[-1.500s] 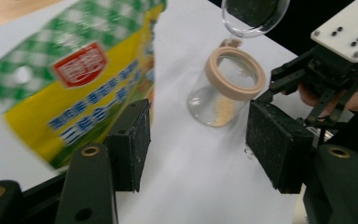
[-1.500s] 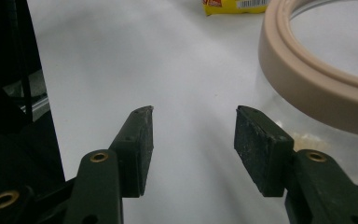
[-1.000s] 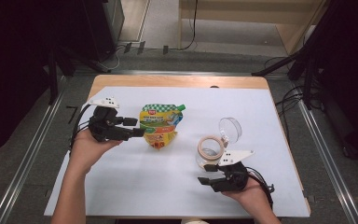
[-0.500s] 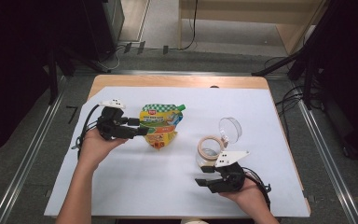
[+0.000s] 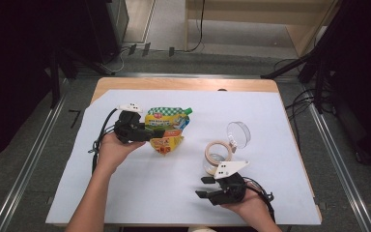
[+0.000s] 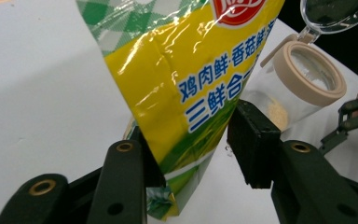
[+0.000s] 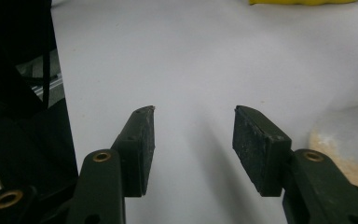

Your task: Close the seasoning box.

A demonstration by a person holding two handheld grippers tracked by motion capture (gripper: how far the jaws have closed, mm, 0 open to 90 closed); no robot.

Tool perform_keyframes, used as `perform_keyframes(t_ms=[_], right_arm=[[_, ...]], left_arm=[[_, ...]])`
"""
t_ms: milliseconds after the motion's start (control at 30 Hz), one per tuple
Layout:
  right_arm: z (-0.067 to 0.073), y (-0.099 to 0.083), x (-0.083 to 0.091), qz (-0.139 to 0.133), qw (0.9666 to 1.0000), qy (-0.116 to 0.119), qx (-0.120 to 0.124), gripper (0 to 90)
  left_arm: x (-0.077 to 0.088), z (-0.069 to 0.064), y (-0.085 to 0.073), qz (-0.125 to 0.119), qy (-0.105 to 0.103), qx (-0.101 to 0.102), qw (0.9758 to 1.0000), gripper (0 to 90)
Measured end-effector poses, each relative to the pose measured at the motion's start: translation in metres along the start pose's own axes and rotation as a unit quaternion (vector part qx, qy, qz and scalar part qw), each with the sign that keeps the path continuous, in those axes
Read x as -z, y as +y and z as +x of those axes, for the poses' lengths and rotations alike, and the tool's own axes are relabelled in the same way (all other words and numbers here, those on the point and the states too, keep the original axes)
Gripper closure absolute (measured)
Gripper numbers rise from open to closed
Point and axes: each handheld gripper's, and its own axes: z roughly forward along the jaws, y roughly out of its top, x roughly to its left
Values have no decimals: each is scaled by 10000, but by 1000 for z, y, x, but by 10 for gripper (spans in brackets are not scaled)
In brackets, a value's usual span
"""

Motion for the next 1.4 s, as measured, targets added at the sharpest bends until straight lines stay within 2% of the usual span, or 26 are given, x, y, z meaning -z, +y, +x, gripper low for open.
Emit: perform_keyframes(t_ms=[100,133,167,367,400,433,467,567,600,700,733,800,967,1000,1033,1100,1133,1200,1333,1367,1400], right_arm=[[2,0,-2,4,10000,7,21,494],[3,0,-2,-7,10000,-3,20,494],[4,0,-2,-78,10000,7,16,494],[4,1,-3,-261,9997,2,-43,501],[4,1,-3,-286,9996,-8,-47,502],[4,1,-3,-286,9996,-8,-47,502],[4,2,-5,-349,9994,-20,-3,506],[5,2,-7,-459,9989,-37,-19,510],[6,2,-9,-556,9984,-52,-25,512],[6,3,-11,-624,9980,-67,9,512],[6,3,-12,-635,9979,-80,-10,512],[5,2,-15,-658,9978,-95,-49,512],[2,1,-15,-677,9975,-194,-115,512],[0,1,-15,-701,9972,-212,-142,512],[0,1,-15,-701,9972,-212,-142,512],[-2,1,-14,-733,9967,-252,-236,502],[-3,1,-14,-746,9966,-281,-224,500],[-3,1,-13,-761,9964,-298,-241,500],[-4,1,-11,-793,9959,-323,-287,514],[-4,1,-11,-800,9959,-338,-251,513],[-4,1,-11,-800,9959,-338,-251,513]], left_arm=[[-2,-1,1,-13,-10,1,10000,684],[-2,-1,1,-7,-12,-37,10000,684],[-1,-2,2,-25,-5,-77,10000,732],[-1,-3,1,-105,55,-198,9997,833],[-1,-4,1,-104,84,-260,9996,872],[-2,-5,1,-118,91,-310,9994,872],[-3,-7,2,-75,122,-274,9995,900],[-3,-9,2,-11,112,-295,9995,900],[-2,-9,3,9,137,-276,9995,900],[2,-9,4,13,113,-149,9998,900],[4,-9,5,21,114,-169,9998,900],[11,-14,6,2,54,-373,9993,900],[19,-22,9,-17,-8,-423,9991,900],[23,-28,13,-57,-77,-432,9990,900],[23,-28,13,-57,-77,-432,9990,900],[28,-38,18,-40,-205,-549,9983,900],[28,-38,18,-40,-205,-549,9983,900],[31,-47,21,-63,-217,-660,9976,900],[34,-63,26,11,-373,-805,9961,900],[35,-70,28,28,-484,-865,9951,900],[35,-70,28,28,-484,-865,9951,900]])
